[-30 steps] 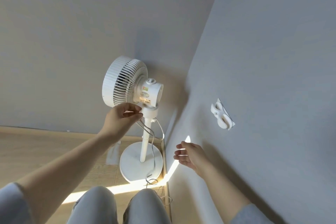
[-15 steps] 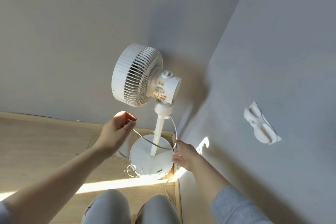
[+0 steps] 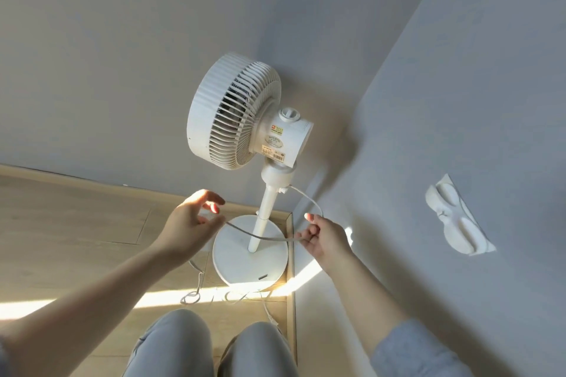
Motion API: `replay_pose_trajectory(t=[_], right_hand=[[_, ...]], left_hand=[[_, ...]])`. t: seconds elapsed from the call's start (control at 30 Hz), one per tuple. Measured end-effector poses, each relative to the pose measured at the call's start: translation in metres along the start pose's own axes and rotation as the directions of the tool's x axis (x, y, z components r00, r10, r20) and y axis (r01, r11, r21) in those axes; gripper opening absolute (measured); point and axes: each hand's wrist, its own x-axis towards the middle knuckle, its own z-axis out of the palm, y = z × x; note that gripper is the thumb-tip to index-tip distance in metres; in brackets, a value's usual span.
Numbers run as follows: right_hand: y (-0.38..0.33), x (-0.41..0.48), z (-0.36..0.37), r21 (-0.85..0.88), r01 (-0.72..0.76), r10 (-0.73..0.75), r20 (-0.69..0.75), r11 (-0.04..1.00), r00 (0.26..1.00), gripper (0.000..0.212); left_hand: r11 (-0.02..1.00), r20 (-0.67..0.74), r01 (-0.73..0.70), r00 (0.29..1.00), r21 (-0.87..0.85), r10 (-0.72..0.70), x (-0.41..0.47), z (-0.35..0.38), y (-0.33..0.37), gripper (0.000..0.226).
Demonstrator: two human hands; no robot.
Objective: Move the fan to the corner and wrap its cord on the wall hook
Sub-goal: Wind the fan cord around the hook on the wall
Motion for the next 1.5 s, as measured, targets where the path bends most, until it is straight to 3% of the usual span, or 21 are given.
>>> replay_pose_trajectory(t=[0.1,0.3,0.5,0.63,0.8,0.93,1.03,1.1,1.17,1.27,1.37,1.5], right_hand=[[-0.029,-0.011,-0.011,-0.021,0.063,-0.062,0.035,0.998,0.997,0.025],[-0.043,-0.049,-0.021,0.240,-0.017,-0.048,0.264,0.971,0.963,0.022],[-0.036,-0.097,-0.024,0.162,0.002,-0.083,0.496,0.987,0.865,0.014],[-0.050,-0.115,-0.035,0.147,0.134,-0.187,0.455,0.980,0.871,0.017],[-0.061,-0.111,-0.055,0.505,0.151,-0.336,0.297,0.850,0.894,0.014],[-0.054,-0.123,-0.044,0.400,0.191,-0.344,0.354,0.896,0.870,0.020],[-0.056,-0.134,-0.039,0.195,0.322,-0.367,0.283,0.926,0.886,0.024],[-0.054,-0.141,-0.043,0.127,0.333,-0.355,0.252,0.934,0.900,0.021],[-0.051,-0.149,-0.049,0.207,0.262,-0.317,0.303,0.942,0.899,0.016],[-0.041,-0.167,-0.051,0.334,0.191,-0.331,0.437,0.923,0.836,0.012],[-0.034,-0.178,-0.049,0.242,0.266,-0.354,0.493,0.933,0.795,0.018],[-0.052,-0.175,-0.046,0.079,0.490,-0.491,0.278,0.868,0.826,0.027]], left_hand=[[1.000,0.051,0.008,0.999,-0.004,-0.008,-0.011,0.016,0.003,0.009],[0.993,0.122,0.011,0.993,-0.116,0.003,-0.036,0.043,0.023,0.012],[0.978,0.143,-0.049,0.987,-0.202,0.079,-0.055,0.050,0.042,0.013],[0.971,0.212,-0.051,0.972,-0.235,0.102,-0.071,0.052,0.043,0.006],[0.982,0.220,0.011,0.975,-0.187,0.031,-0.091,0.057,0.035,0.022],[0.971,0.183,0.024,0.983,-0.237,0.020,-0.091,0.046,0.031,0.029],[0.981,0.172,-0.029,0.983,-0.194,0.063,-0.089,0.041,0.035,0.030],[0.985,0.150,-0.041,0.987,-0.166,0.066,-0.087,0.040,0.040,0.031],[0.990,0.129,-0.043,0.990,-0.136,0.061,-0.084,0.040,0.046,0.032],[0.990,0.138,-0.075,0.986,-0.121,0.091,-0.083,0.043,0.060,0.034],[0.988,0.168,-0.120,0.976,-0.097,0.135,-0.085,0.048,0.073,0.032],[0.982,0.260,-0.146,0.950,-0.124,0.174,-0.086,0.053,0.078,0.028]])
